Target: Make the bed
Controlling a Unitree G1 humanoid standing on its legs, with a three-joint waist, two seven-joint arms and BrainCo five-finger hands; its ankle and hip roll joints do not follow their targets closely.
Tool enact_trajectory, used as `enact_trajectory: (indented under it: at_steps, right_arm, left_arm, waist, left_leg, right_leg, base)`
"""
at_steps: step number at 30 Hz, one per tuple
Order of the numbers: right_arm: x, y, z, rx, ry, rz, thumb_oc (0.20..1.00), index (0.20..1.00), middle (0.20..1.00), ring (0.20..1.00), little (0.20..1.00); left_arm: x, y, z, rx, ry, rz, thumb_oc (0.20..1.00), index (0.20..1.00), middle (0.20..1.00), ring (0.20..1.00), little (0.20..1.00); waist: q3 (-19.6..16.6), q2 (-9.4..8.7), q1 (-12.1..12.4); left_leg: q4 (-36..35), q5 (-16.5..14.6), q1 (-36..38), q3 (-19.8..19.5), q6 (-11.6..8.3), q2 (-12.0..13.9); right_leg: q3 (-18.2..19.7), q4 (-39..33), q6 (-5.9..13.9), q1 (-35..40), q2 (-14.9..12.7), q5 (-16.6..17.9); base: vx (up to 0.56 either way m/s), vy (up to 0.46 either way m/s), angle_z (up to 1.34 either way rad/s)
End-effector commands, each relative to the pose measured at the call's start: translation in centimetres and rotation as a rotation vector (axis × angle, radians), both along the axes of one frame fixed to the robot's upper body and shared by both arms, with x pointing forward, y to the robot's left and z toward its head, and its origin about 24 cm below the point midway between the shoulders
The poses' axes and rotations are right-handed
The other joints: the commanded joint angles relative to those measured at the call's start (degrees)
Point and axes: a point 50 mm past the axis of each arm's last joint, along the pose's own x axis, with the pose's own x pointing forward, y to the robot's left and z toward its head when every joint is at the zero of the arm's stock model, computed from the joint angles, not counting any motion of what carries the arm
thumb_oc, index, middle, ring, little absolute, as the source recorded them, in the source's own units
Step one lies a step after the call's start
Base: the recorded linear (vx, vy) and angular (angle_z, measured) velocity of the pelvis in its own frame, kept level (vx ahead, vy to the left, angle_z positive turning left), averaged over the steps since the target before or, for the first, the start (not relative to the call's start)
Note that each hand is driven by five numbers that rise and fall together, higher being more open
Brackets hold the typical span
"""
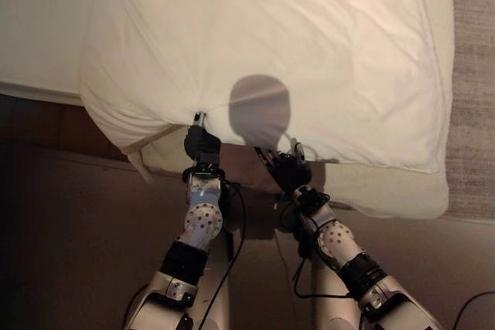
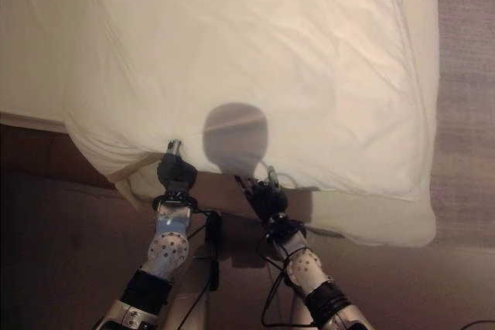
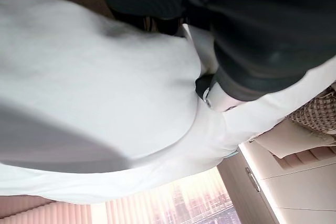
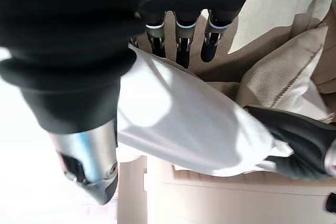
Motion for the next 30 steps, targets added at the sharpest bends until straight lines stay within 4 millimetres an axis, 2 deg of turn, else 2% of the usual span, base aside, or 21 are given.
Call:
enact_trajectory:
  at_steps: [1,2,8,14,15,21,22,23,27,30]
  right_arm:
    - [1.1,-1.8,2.7,0.177,-0.063,-0.16,1.0,1.0,1.0,1.0,1.0]
    - [1.1,-1.8,2.7,0.177,-0.063,-0.16,1.0,1.0,1.0,1.0,1.0]
    - [2.3,-5.7,4.5,0.257,-0.077,-0.373,1.0,1.0,1.0,1.0,1.0]
    - [2.8,-10.2,6.1,0.286,-0.114,-0.567,1.0,1.0,1.0,1.0,1.0]
    - [2.8,-10.2,6.1,0.287,-0.114,-0.568,1.0,1.0,1.0,1.0,1.0]
    - [2.4,-13.5,6.1,0.299,-0.107,-0.692,1.0,1.0,1.0,1.0,1.0]
    - [2.4,-13.5,6.1,0.299,-0.107,-0.692,1.0,1.0,1.0,1.0,1.0]
    - [2.3,-14.6,6.2,0.291,-0.102,-0.732,1.0,1.0,1.0,1.0,1.0]
    - [1.9,-16.6,6.3,0.256,-0.106,-0.783,1.0,1.0,1.0,1.0,1.0]
    - [1.7,-17.3,6.1,0.246,-0.102,-0.801,1.0,1.0,1.0,1.0,1.0]
  left_arm:
    - [-1.8,1.9,4.5,-0.01,-0.242,0.138,0.2,0.2,0.2,0.2,0.2]
    - [-1.8,1.9,4.5,-0.009,-0.243,0.137,0.2,0.2,0.2,0.2,0.2]
    - [-2.1,4.3,4.6,-0.008,-0.212,0.274,0.2,0.2,0.2,0.2,0.2]
    - [-2.6,7.0,4.2,-0.011,-0.157,0.414,0.2,0.2,0.2,0.2,0.2]
    - [-2.6,7.0,4.2,-0.011,-0.158,0.414,0.2,0.2,0.2,0.2,0.2]
    - [-2.8,8.8,4.2,0.013,-0.117,0.509,0.2,0.2,0.2,0.2,0.2]
    - [-2.8,8.8,4.2,0.014,-0.117,0.509,0.2,0.2,0.2,0.2,0.2]
    - [-2.8,9.6,4.0,0.024,-0.087,0.553,0.2,0.2,0.2,0.2,0.2]
    - [-2.9,11.2,4.0,0.059,-0.046,0.635,0.2,0.2,0.2,0.2,0.2]
    - [-3.0,11.9,4.0,0.051,-0.032,0.67,0.2,0.2,0.2,0.2,0.2]
  waist:
    - [-3.54,0.49,0.27]
    - [-3.63,0.49,0.26]
    - [-4.29,0.77,0.39]
    - [-4.91,1.21,0.34]
    - [-4.89,1.21,0.37]
    - [-5.27,1.27,0.15]
    - [-5.27,1.28,0.15]
    - [-5.38,1.34,0.04]
    - [-5.46,1.4,-0.38]
    - [-5.38,1.35,-0.6]
  left_leg:
    - [1.43,-2.16,-1.93,3.41,3.5,-3.51]
    - [1.32,-1.88,-2.14,3.39,3.53,-3.54]
    - [1.37,-2.27,-2.3,3.48,3.63,-3.56]
    - [1.31,-2.51,-2.47,3.52,3.72,-3.71]
    - [1.31,-2.51,-2.49,3.52,3.73,-3.72]
    - [1.32,-2.64,-2.42,3.58,3.61,-3.72]
    - [1.35,-2.65,-2.43,3.58,3.61,-3.72]
    - [1.47,-2.79,-2.43,3.64,3.6,-3.59]
    - [1.51,-2.74,-2.4,3.92,3.36,-3.27]
    - [1.67,-2.76,-2.49,4.09,3.26,-3.08]
  right_leg:
    - [1.61,-6.8,0.31,-0.7,3.83,5.01]
    - [1.58,-6.92,0.28,-0.89,3.81,5.26]
    - [1.72,-6.93,0.38,-1.08,3.82,5.13]
    - [2.04,-6.73,0.5,-1.43,3.8,5.01]
    - [2.05,-6.73,0.5,-1.45,3.79,5.01]
    - [2.18,-6.41,0.49,-1.49,3.87,4.68]
    - [2.18,-6.39,0.49,-1.51,3.87,4.66]
    - [2.27,-6.14,0.44,-1.67,3.97,4.51]
    - [2.41,-6.12,0.46,-1.6,4.18,4.38]
    - [2.53,-5.98,0.43,-1.71,4.26,4.35]
  base:
    - [0.0,0.0,0.0]
    - [0.0,0.0,0.0]
    - [0.0,0.0,0.0]
    - [0.01,-0.001,0.0]
    - [0.0,0.0,0.0]
    - [0.0,0.0,0.0]
    - [0.0,0.0,0.0]
    - [0.0,0.0,0.0]
    - [0.0,0.0,0.0]
    - [0.0,0.0,0.0]
